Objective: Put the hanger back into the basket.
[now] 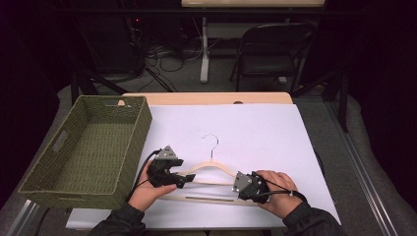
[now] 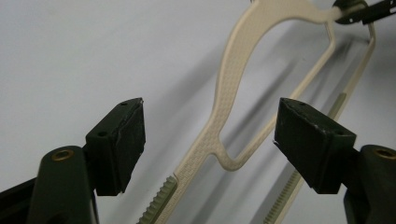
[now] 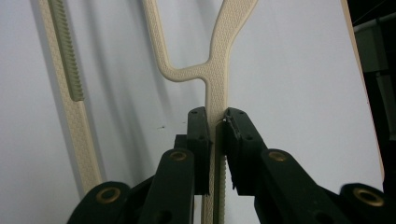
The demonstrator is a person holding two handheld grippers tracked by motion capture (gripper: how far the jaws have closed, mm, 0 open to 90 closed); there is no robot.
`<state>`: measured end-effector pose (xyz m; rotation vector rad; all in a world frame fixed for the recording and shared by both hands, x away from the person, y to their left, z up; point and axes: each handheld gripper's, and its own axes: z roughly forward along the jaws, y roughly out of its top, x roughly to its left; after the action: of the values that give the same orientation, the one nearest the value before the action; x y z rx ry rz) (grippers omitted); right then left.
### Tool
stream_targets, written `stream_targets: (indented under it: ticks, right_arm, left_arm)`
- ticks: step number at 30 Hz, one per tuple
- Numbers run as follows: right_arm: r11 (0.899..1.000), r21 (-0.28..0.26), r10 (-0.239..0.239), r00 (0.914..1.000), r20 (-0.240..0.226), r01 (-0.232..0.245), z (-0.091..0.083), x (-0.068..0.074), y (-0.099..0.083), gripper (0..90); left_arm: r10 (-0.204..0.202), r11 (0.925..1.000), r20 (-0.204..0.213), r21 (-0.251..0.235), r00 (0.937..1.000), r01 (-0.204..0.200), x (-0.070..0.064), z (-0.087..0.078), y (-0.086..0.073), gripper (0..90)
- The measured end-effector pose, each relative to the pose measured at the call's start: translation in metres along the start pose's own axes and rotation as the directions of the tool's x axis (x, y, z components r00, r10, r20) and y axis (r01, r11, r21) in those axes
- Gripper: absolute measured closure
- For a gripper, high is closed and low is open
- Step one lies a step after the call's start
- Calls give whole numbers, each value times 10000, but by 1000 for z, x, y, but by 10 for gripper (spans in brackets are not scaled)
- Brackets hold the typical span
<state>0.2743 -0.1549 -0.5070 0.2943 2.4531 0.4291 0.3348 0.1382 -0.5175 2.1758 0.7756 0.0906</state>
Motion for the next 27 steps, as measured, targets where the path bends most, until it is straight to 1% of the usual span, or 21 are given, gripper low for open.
stream_targets:
  ticks: [1,2,3,4,7,8,9,10,11,12,13,14,19,20,23,25,27]
  right_arm:
    - [10000,7,-58,10000,11,58,0,-1,-1,805]
    - [10000,-12,-96,9999,44,96,0,-1,-1,805]
    - [10000,-12,-96,9999,44,96,0,-1,-1,805]
    - [9998,-44,-172,9998,46,173,0,-2,-2,805]
    - [9997,-63,-254,9996,89,254,0,-2,-3,805]
    - [9996,-49,-277,9996,110,278,0,-2,-3,805]
    - [9994,-66,-340,9993,181,341,1,-2,-3,805]
    - [9993,-54,-376,9991,195,377,1,-3,-4,805]
    - [9992,-54,-401,9990,198,402,1,-3,-4,805]
    - [9992,-54,-401,9990,198,402,1,-3,-4,805]
    - [9985,-37,-537,9981,307,538,1,-3,-4,804]
    - [9984,-10,-558,9979,321,559,1,-3,-4,804]
    - [9978,-35,-665,9972,330,667,2,-3,-5,804]
    - [9975,-24,-698,9968,377,699,2,-3,-5,804]
    - [9974,-31,-716,9967,372,717,2,-3,-5,804]
    - [9975,4,-701,9967,413,702,3,-3,-5,804]
    - [9974,3,-725,9966,396,725,3,-3,-5,804]
  left_arm:
    - [0,10000,0,0,10000,0,0,0,0,251]
    - [-22,9999,274,124,9996,18,1,3,-1,252]
    - [-22,9999,274,124,9996,18,1,3,-1,252]
    - [-14,9996,396,300,9992,2,2,5,-2,255]
    - [-17,9985,652,543,9979,-18,2,8,-2,287]
    - [-69,9983,765,575,9970,25,2,9,-2,310]
    - [-107,9979,698,647,9975,62,1,10,-3,325]
    - [-107,9979,698,647,9975,62,1,10,-3,337]
    - [-98,9971,767,764,9970,40,2,11,-3,340]
    - [-101,9971,714,761,9974,47,2,12,-3,340]
    - [-76,9966,767,818,9970,13,2,12,-3,363]
    - [-62,9959,906,901,9959,-20,2,13,-3,368]
    - [-21,9953,848,964,9964,-61,2,14,-3,440]
    - [-28,9949,954,1004,9954,-68,3,14,-3,447]
    - [-22,9946,927,1033,9957,-74,2,15,-3,450]
    - [33,9936,1066,1119,9943,-153,2,16,-4,461]
    - [91,9932,979,1146,9952,-204,1,15,-4,463]
